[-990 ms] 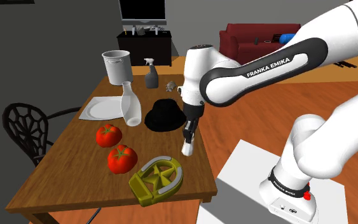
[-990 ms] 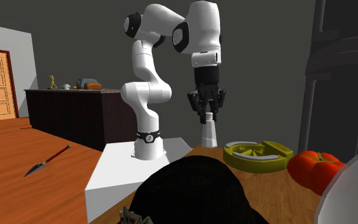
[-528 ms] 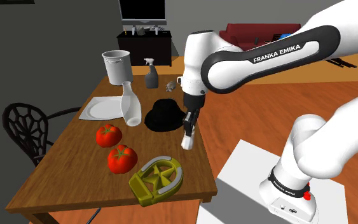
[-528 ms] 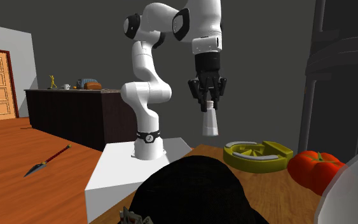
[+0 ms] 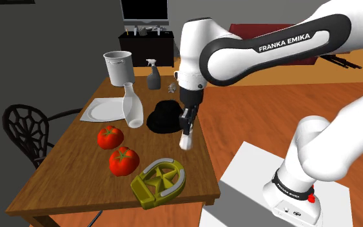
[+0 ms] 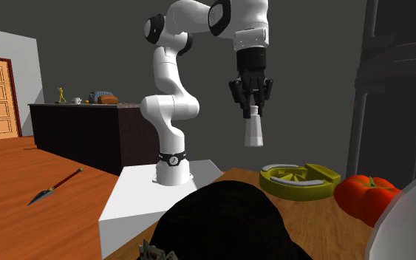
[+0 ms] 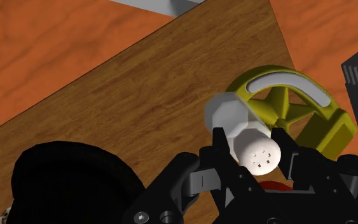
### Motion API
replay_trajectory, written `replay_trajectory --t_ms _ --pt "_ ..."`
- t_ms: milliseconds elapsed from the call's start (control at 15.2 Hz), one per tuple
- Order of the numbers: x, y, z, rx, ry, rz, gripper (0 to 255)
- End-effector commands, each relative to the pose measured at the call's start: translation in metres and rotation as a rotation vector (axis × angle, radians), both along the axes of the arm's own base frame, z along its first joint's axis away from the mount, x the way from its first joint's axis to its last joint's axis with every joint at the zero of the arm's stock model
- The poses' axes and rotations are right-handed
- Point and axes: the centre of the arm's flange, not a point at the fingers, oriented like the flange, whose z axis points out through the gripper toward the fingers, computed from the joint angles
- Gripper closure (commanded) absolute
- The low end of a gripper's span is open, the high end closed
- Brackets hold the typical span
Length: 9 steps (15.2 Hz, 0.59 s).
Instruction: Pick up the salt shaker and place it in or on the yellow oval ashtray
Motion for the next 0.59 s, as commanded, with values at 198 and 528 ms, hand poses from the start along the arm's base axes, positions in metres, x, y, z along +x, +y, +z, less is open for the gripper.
replay_trajectory --t_ms 198,528 --pt "0.015 0.061 0.017 0.000 0.000 -0.001 255" --pt "0.030 0.128 0.033 0.000 0.000 -0.001 255"
